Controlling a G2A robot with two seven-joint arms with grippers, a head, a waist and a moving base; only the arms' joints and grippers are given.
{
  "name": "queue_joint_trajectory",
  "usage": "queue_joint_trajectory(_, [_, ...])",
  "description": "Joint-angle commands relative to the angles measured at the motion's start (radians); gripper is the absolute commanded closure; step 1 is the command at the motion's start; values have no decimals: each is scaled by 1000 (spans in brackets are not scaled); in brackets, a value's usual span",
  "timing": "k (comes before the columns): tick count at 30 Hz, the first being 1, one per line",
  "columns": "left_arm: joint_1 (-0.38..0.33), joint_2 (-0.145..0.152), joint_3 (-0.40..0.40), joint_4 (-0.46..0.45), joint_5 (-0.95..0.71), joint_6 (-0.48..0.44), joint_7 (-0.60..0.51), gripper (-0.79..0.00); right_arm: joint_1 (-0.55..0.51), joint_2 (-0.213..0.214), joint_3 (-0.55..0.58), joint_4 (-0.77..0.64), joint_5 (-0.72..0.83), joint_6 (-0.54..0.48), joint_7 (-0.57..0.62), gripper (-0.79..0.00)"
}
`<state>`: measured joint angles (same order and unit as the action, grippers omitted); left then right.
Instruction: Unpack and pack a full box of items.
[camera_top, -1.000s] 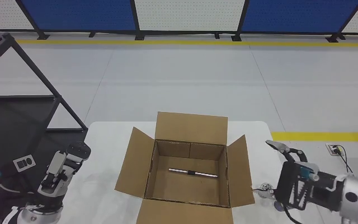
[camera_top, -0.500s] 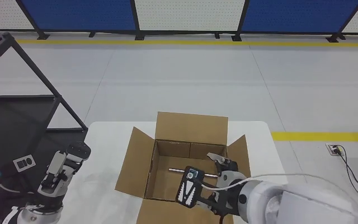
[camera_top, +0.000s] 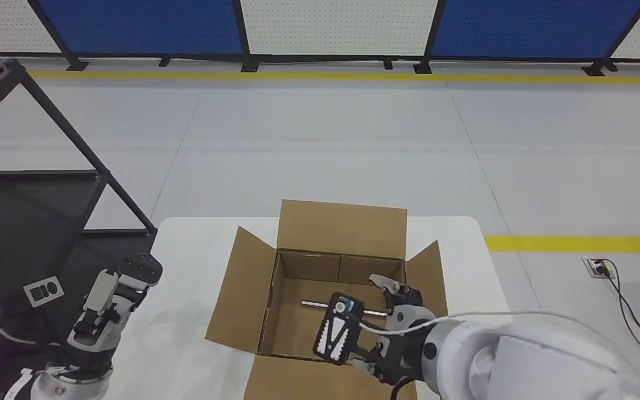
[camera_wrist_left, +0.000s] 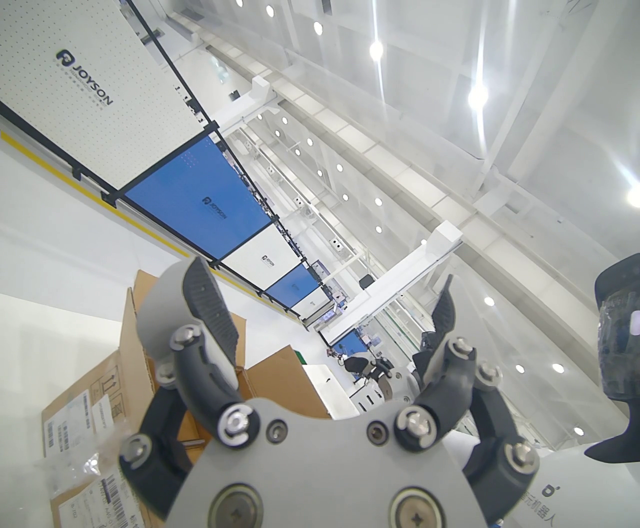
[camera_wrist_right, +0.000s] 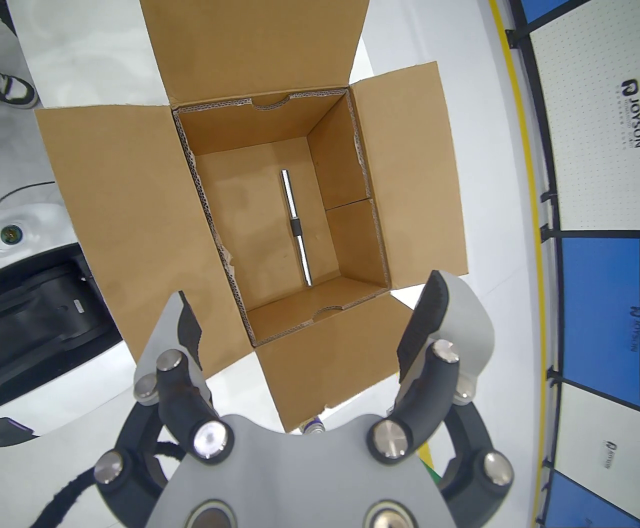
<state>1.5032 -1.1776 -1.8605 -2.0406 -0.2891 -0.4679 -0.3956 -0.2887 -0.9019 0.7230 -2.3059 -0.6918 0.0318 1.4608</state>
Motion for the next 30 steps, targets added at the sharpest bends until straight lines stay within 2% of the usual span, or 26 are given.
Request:
queue_joint_trajectory(1, [4,1,-10,-3,-9,0,-13,-785,-2,-8,-12,26,5,15,-42,-785])
queue_joint_trajectory(8, [34,6,-90,20,-66,-27,-51,-785,103,-73,-116,217,50,-40,-134,-785])
queue_joint_trajectory(10, [45,7,-114,27,-93,-30,-53,-785,146,-99,-156,272,58,-43,-141,-785])
queue_joint_trajectory(12, [54,7,-134,32,-124,-26,-61,-785,196,-129,-204,345,50,-11,-99,-785])
queue_joint_trajectory(19, [67,9,-167,39,-163,-32,-81,-785,349,-270,-376,578,116,35,-32,-785])
queue_joint_trajectory(25, [77,7,-160,32,-164,-38,-79,-785,385,-396,-489,795,143,87,-46,-785])
queue_joint_trajectory(26, [78,7,-158,30,-161,-38,-80,-785,389,-409,-497,818,144,94,-37,-785])
queue_joint_trajectory(30, [78,7,-156,28,-158,-38,-84,-785,389,-409,-497,818,144,94,-37,-785])
